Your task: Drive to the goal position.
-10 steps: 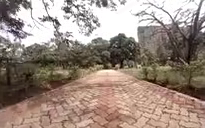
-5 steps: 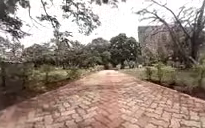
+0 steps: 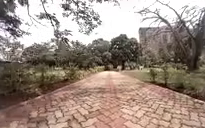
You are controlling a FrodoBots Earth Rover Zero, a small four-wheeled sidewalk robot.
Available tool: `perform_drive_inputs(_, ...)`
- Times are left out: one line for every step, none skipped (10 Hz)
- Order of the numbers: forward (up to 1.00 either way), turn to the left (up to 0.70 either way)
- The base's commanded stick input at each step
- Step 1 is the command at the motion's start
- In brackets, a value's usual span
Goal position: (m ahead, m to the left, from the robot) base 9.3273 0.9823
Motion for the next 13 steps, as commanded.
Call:
perform_drive_inputs(0.7, 0.0)
perform_drive_inputs(0.7, 0.0)
perform_drive_inputs(0.7, 0.0)
perform_drive_inputs(0.7, 0.0)
perform_drive_inputs(0.7, 0.0)
perform_drive_inputs(0.7, 0.0)
perform_drive_inputs(0.7, 0.0)
perform_drive_inputs(0.7, 0.0)
perform_drive_inputs(0.7, -0.19)
perform_drive_inputs(0.7, -0.02)
perform_drive_inputs(0.7, 0.0)
perform_drive_inputs(0.7, 0.0)
perform_drive_inputs(0.7, 0.0)
